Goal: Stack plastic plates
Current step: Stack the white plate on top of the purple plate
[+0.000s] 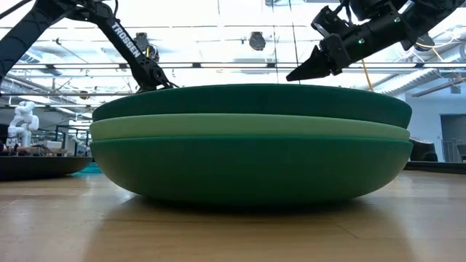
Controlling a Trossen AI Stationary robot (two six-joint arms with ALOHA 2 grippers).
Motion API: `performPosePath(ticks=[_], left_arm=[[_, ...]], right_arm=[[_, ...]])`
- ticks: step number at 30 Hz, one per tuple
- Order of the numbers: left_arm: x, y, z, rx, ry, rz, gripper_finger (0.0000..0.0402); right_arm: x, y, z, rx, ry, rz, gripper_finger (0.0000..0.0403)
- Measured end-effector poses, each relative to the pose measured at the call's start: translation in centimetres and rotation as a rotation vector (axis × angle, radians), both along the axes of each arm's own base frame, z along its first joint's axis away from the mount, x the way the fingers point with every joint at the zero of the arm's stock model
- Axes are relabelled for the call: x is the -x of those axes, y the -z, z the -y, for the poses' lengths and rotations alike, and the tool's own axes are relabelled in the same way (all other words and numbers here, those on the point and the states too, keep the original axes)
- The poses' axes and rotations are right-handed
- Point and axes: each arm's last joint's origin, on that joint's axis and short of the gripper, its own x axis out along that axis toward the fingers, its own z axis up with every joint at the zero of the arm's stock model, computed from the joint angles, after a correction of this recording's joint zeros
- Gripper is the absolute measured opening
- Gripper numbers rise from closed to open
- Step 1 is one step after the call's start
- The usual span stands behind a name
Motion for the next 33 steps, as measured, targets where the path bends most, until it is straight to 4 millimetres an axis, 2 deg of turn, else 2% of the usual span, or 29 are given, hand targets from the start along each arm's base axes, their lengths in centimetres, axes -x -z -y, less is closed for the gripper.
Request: performPosePath(ticks=[4, 18, 20, 26, 29, 33], left_arm=[[0.0, 0.0, 0.0, -0.005, 0.003, -0.008, 0.0179], [0.2, -0.4, 0.1, -0.018, -0.010, -0.022, 0.0024], [0.3, -1.1, 0.2, -0.028, -0.007, -0.009, 0.0011], [0.7, -3.8, 0.8, -0.089, 0.017, 0.018, 0.0011], [1.1, -5.8, 1.2, -0.135, 0.015, 0.041, 0.0011], [1.1, -9.6, 2.8, -0.233, 0.067, 0.107, 0.0010]], right_arm=[[0.0, 0.0, 0.0, 0.000, 0.000, 0.000, 0.0093], [0.0, 0.0, 0.0, 0.000, 0.000, 0.000, 0.0093], [0.0, 0.0, 0.0, 0.000, 0.000, 0.000, 0.0093], [0.0, 0.0, 0.0, 0.000, 0.000, 0.000, 0.0093], [0.0, 0.0, 0.0, 0.000, 0.000, 0.000, 0.0093], [0.0, 0.0, 0.0, -0.007, 0.003, 0.003, 0.0093]])
